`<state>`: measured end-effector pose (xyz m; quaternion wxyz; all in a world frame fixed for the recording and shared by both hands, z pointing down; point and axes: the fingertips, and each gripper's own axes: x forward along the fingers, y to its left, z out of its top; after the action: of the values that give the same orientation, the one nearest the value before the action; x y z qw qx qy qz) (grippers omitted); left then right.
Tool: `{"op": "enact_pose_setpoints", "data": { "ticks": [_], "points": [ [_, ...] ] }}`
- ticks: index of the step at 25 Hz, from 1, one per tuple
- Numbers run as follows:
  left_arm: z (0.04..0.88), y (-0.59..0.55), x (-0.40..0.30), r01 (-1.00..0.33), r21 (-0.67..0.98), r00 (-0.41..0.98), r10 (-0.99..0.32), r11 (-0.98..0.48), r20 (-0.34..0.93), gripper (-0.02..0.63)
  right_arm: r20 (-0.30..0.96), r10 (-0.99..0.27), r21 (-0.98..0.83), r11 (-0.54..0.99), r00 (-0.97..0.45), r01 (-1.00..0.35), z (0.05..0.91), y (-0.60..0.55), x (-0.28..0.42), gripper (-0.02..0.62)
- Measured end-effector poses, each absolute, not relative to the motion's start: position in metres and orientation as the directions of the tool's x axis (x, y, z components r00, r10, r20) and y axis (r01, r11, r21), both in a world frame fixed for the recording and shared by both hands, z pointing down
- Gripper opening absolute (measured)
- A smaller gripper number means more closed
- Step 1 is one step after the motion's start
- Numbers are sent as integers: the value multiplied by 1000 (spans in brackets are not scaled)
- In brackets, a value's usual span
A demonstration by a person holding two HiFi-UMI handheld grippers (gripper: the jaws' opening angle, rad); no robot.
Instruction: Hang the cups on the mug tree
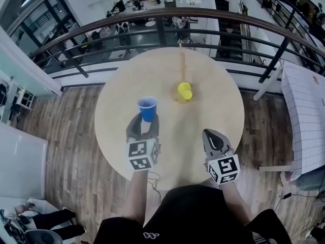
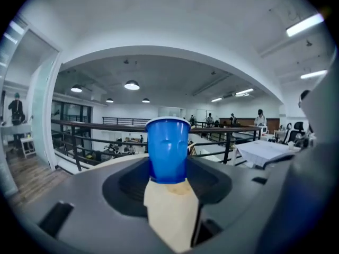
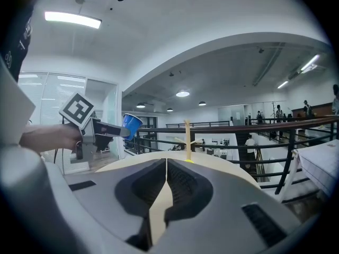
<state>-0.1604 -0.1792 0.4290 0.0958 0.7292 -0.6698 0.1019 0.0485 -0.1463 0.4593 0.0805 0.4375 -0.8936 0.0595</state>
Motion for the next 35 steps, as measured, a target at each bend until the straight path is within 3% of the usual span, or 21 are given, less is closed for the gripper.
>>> {"op": "enact_pose_setpoints", "data": {
  "ticks": [6, 14, 17, 20, 25, 30, 35],
  "points": [
    [421, -231, -179, -970, -187, 90, -941, -157, 327, 224, 205, -793, -53, 576, -573, -816, 465, -146, 59, 14],
    [431, -315, -204, -835, -512, -44, -904, -200, 426, 224, 206, -813, -85, 540, -545, -838, 472, -145, 69, 14],
    [426, -333, -218, -663, -718, -138, -908, -212, 396, 224, 211, -821, -89, 524, -530, -847, 467, -138, 65, 14],
    [428, -353, -216, -363, -896, -213, -914, -254, 345, 224, 215, -829, -92, 509, -516, -856, 468, -137, 67, 14],
    [452, -387, -177, 105, -935, -214, -926, -340, 312, 224, 223, -833, -104, 496, -507, -862, 482, -151, 85, 14],
    [465, -400, -160, 325, -868, -195, -925, -375, 327, 224, 232, -837, -116, 482, -496, -868, 487, -153, 87, 14],
    [483, -407, -145, 445, -807, -184, -922, -388, 342, 224, 241, -843, -125, 464, -481, -877, 491, -155, 93, 14]
  ]
}}
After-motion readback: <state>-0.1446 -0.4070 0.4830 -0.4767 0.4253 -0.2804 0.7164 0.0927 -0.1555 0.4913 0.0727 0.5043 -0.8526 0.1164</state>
